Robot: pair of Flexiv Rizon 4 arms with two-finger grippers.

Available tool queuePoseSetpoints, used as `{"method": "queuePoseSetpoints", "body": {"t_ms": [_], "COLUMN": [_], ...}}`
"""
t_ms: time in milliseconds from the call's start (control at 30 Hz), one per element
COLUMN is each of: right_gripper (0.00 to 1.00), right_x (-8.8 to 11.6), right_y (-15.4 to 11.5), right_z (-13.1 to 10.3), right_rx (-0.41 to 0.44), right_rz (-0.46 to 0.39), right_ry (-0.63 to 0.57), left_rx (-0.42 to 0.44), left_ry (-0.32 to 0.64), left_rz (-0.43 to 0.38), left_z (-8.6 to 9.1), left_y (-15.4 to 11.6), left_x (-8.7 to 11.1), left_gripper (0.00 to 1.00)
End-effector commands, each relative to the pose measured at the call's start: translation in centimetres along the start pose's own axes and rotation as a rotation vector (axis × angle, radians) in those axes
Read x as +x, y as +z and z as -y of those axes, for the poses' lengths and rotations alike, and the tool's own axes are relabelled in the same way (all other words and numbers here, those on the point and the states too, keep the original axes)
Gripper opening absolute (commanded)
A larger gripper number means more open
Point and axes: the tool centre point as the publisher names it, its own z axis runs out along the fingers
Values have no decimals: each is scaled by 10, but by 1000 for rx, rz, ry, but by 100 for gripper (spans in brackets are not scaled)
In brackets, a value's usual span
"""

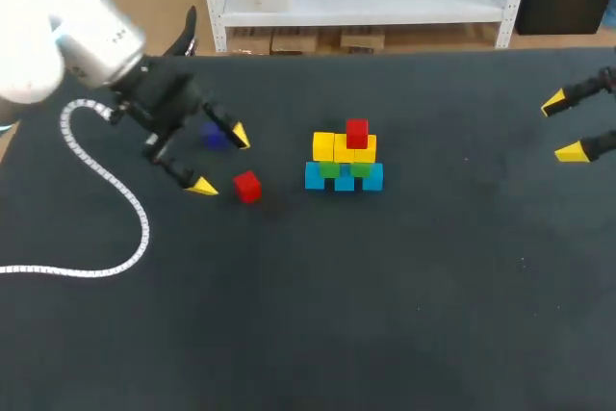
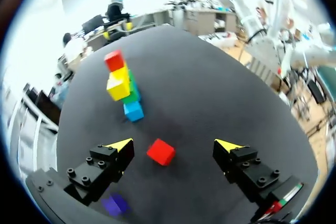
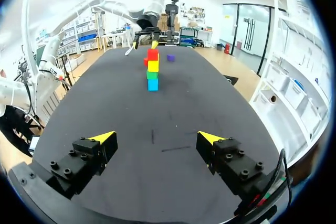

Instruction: Place the blue cubes, place green cubes on the blue cubes, place the yellow cubes on the green cubes, then place the red cubes on the yellow cubes, and place purple cube on the red cubes.

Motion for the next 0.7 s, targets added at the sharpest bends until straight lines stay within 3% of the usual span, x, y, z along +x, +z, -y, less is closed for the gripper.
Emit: {"method": "queuePoseSetpoints", "body": {"t_ms": [33,367,567,700], "right_gripper": [100,100,100,100], "right_x": [0,0,0,0], "right_y": [0,0,0,0], "right_z": [0,0,0,0], "right_rx": [0,0,0,0], "right_rz": [1,1,1,1], "right_ry": [-1,-1,-1,-1], "left_rx": [220,369,398,398], "left_ry": [227,582,604,557], "left_rz": [-64,-123,-132,-129], "left_z": [-21,-22,-23,-21], "left_y": [7,6,13,25], "left_x": [-2,13,24,28], "left_gripper": [100,100,100,100]}}
